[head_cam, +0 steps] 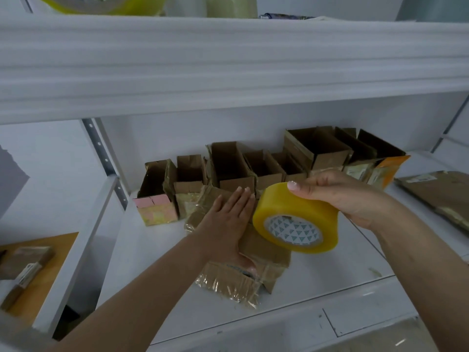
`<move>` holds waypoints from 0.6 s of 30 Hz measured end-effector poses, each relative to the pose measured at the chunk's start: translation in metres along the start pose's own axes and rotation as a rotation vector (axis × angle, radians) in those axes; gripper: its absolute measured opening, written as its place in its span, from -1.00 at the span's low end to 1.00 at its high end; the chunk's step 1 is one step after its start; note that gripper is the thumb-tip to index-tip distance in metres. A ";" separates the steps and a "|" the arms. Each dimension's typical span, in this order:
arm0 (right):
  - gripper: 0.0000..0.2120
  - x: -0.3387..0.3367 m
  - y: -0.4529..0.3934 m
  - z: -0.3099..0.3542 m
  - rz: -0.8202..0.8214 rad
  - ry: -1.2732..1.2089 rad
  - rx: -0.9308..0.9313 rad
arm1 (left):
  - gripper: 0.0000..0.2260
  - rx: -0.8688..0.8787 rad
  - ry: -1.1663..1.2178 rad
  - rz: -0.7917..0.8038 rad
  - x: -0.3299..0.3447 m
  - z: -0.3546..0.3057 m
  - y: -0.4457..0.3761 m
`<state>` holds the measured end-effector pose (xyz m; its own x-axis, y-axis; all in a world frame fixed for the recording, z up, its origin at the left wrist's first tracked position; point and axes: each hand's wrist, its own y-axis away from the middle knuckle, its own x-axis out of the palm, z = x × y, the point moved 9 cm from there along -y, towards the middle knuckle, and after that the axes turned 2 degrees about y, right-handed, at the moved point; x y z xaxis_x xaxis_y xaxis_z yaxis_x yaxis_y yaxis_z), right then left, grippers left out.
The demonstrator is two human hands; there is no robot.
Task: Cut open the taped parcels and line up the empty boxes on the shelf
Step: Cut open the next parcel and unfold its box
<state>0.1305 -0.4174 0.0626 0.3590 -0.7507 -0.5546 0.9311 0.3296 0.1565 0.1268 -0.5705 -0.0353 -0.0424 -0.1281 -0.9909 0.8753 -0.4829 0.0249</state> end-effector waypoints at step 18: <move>-0.37 -0.027 -0.003 -0.082 -0.163 0.152 0.175 | 0.15 -0.024 0.060 0.040 0.038 0.010 -0.018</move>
<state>0.1122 -0.3507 0.0100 0.2016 -0.6868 -0.6983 0.9776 0.0972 0.1866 0.1044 -0.5754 -0.0717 0.0212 -0.0948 -0.9953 0.8871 -0.4573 0.0624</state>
